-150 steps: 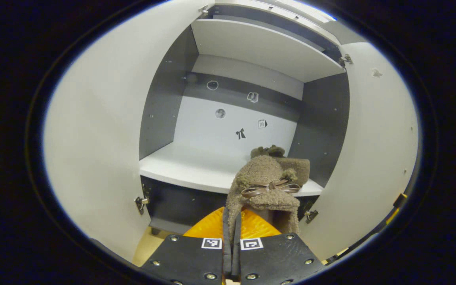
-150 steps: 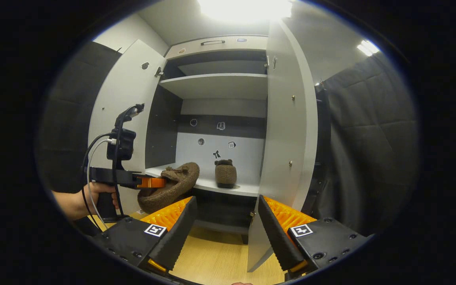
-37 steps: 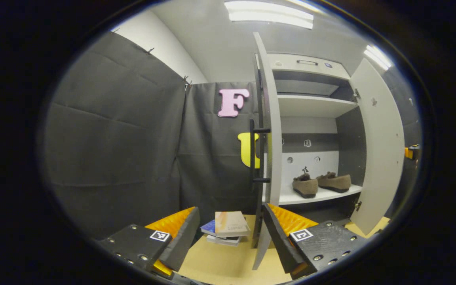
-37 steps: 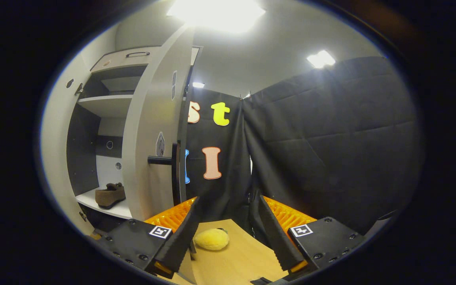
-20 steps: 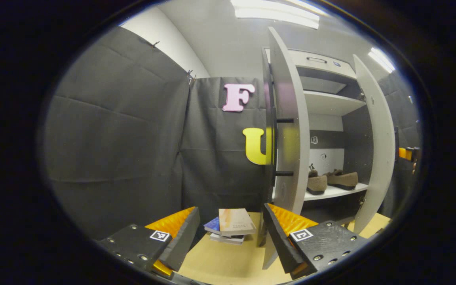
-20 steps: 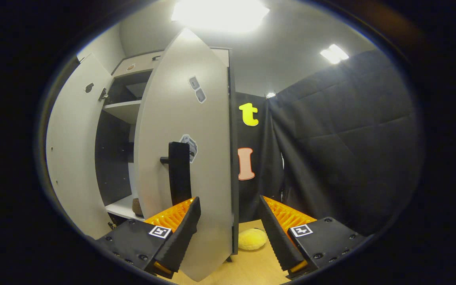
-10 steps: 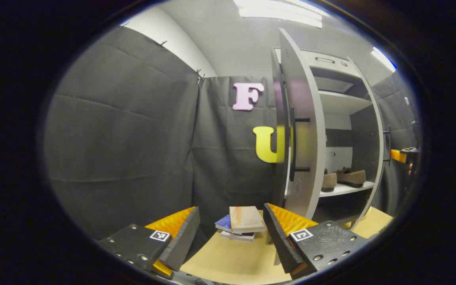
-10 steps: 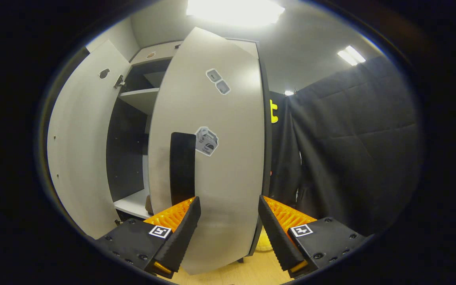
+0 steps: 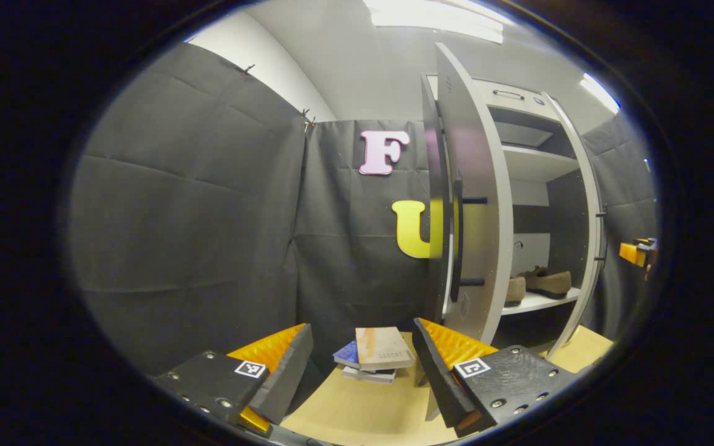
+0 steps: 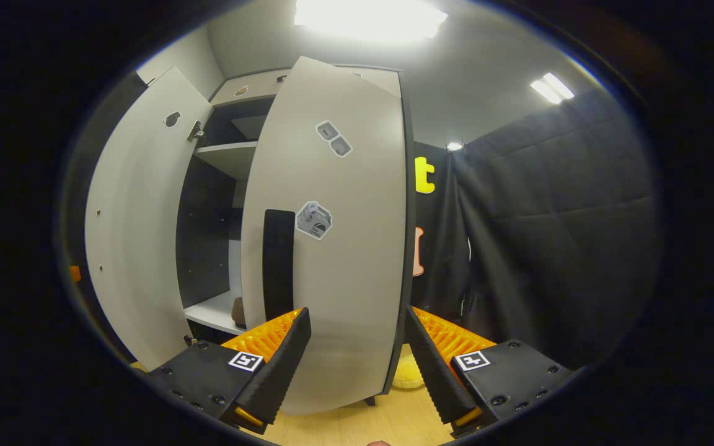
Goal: Grab one shoe with the right hand and put it into the shoe cabinet, grab the other shoe with the left hand and put it into the shoe cabinet; then close the right door with the right hand and the left door with the left hand.
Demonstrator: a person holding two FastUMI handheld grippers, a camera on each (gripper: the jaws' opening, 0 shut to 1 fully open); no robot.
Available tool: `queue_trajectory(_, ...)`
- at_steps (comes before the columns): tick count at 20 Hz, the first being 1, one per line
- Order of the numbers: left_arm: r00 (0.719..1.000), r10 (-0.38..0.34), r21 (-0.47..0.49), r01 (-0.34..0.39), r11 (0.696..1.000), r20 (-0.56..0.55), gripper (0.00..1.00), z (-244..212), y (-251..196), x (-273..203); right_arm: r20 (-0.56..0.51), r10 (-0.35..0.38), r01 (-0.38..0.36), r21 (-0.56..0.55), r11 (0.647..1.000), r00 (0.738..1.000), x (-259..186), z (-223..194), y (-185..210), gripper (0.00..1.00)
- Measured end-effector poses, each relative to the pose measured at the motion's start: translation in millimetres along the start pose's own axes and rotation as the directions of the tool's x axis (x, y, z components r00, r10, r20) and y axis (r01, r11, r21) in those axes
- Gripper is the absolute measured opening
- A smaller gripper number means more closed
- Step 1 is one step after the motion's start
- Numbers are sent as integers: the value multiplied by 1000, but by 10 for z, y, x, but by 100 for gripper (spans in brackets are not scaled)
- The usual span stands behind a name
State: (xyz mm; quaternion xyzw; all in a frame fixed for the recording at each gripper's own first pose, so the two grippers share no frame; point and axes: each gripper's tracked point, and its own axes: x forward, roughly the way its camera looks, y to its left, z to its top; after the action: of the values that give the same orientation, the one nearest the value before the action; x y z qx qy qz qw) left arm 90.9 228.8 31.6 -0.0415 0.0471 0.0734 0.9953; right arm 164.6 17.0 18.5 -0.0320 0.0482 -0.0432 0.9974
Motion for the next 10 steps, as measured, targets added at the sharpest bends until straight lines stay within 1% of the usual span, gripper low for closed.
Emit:
queue_trajectory(1,1000,1,0,-1,1000,8,98,78,2,8,8,-12,12,-5,1000,1000,-62,9,-71,96)
queue_trajectory(3,1000,5,-1,-5,1000,20,98,302,-119,262,15,-36,36,-6,999,999,-170,7,-229,96)
queue_trajectory(5,1000,10,-3,-10,1000,23,97,393,-162,556,9,-60,60,-1,998,998,-259,-27,-390,96)
queue_trajectory(7,1000,8,-9,-8,1000,19,97,433,-181,720,-2,-87,87,10,996,996,-335,-69,-545,96)
queue_trajectory(8,1000,7,-13,-7,1000,15,93,430,-195,795,-8,-99,99,13,995,995,-365,-92,-624,94)
queue_trajectory(9,1000,4,-15,-4,1000,12,98,442,-228,870,-14,-112,112,15,994,994,-400,-122,-702,94)
queue_trajectory(10,1000,3,-15,-3,1000,12,98,436,-270,918,-20,-125,125,14,992,992,-426,-141,-771,94)
